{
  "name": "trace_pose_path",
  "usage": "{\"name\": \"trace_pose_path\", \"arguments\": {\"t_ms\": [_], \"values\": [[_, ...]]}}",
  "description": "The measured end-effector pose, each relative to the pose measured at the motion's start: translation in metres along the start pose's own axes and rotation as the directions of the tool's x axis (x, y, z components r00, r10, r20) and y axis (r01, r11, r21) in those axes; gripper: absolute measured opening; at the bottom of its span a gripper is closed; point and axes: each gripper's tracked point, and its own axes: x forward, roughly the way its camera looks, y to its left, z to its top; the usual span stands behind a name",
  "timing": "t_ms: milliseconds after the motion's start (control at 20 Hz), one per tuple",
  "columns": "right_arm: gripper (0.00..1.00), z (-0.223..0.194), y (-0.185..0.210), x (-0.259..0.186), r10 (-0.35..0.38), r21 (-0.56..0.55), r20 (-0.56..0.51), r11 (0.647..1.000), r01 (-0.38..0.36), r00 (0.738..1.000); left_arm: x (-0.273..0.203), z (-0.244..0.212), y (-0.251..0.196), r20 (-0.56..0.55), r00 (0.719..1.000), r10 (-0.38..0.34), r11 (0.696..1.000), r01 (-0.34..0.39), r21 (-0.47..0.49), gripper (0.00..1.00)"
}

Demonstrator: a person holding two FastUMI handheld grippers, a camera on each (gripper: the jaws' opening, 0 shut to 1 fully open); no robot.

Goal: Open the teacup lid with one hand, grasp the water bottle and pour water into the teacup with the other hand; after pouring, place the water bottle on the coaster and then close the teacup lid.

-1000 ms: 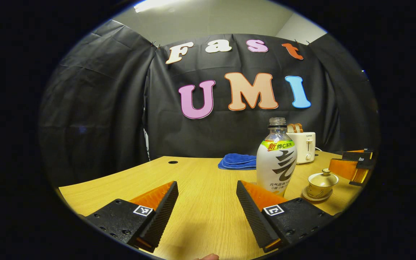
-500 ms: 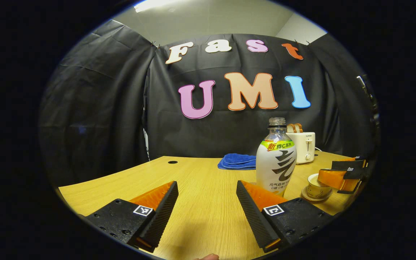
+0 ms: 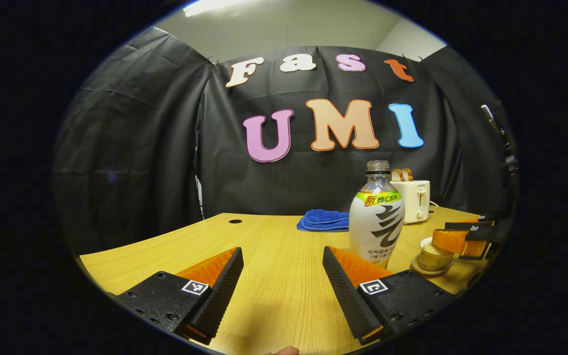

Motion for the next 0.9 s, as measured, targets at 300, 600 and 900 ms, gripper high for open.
{"name": "trace_pose_path", "arguments": {"t_ms": [300, 600, 900], "values": [[0.32, -0.001, -0.001, 0.001, 0.014, 0.029, 0.001, 0.999, -0.014, 1.0, 0.0, 0.0, 0.0, -0.001, 1.0, 0.001, 1.0, -0.001, 0.0, 0.95], [0.24, 0.009, -0.002, -0.001, 0.037, 0.078, 0.013, 0.996, -0.038, 0.999, -0.002, 0.0, -0.004, -0.001, 1.0, -0.02, 1.0, 0.02, -0.003, 0.95], [0.24, 0.032, -0.01, -0.01, 0.026, 0.082, 0.057, 0.996, -0.031, 0.998, -0.016, 0.002, -0.03, 0.001, 0.992, -0.128, 0.992, 0.128, -0.022, 0.95]]}}
